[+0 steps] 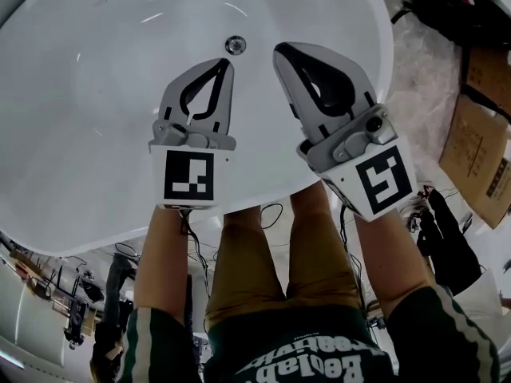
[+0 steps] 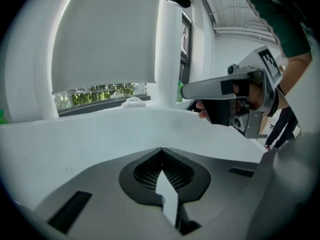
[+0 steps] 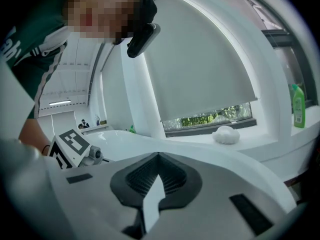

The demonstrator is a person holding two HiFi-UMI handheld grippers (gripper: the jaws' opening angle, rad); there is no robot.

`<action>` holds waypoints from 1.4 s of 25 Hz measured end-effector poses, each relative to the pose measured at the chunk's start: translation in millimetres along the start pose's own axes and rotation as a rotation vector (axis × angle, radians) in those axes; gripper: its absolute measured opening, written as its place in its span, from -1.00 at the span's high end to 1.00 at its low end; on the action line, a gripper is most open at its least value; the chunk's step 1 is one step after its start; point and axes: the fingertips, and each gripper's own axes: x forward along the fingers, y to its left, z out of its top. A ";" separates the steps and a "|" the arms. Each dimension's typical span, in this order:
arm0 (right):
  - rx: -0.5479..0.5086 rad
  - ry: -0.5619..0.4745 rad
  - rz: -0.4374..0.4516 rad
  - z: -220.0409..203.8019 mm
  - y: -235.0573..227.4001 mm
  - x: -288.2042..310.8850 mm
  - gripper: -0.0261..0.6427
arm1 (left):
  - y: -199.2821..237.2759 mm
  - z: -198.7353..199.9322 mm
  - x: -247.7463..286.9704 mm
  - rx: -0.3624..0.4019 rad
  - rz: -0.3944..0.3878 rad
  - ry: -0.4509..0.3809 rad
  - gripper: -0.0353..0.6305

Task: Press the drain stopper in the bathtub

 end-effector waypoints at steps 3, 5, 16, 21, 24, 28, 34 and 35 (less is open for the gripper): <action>0.010 0.007 0.004 -21.5 -4.3 9.8 0.89 | -0.3 -21.8 18.0 0.015 -0.001 0.017 0.88; 0.018 0.012 0.006 -34.6 -6.2 15.5 0.89 | -0.9 -36.3 28.8 0.007 -0.005 0.029 0.88; -0.025 0.051 0.042 -89.0 -19.0 27.8 0.89 | -3.0 -124.5 96.5 0.032 -0.029 0.146 0.88; -0.008 0.054 0.053 -106.8 -28.4 39.2 0.89 | 1.8 -165.0 128.9 0.017 -0.031 0.213 0.88; -0.004 0.062 0.056 -115.7 -29.2 47.3 0.89 | 13.5 -180.9 145.2 -0.001 -0.013 0.244 0.88; -0.012 0.084 0.043 -124.3 -33.5 45.8 0.89 | 15.0 -199.1 163.6 0.010 -0.008 0.280 0.88; -0.029 0.115 0.059 -132.4 -31.3 49.7 0.89 | -1.7 -238.5 187.1 0.050 -0.046 0.363 0.88; -0.040 0.133 0.058 -137.1 -31.9 50.1 0.89 | -2.8 -244.4 191.3 0.040 -0.050 0.371 0.88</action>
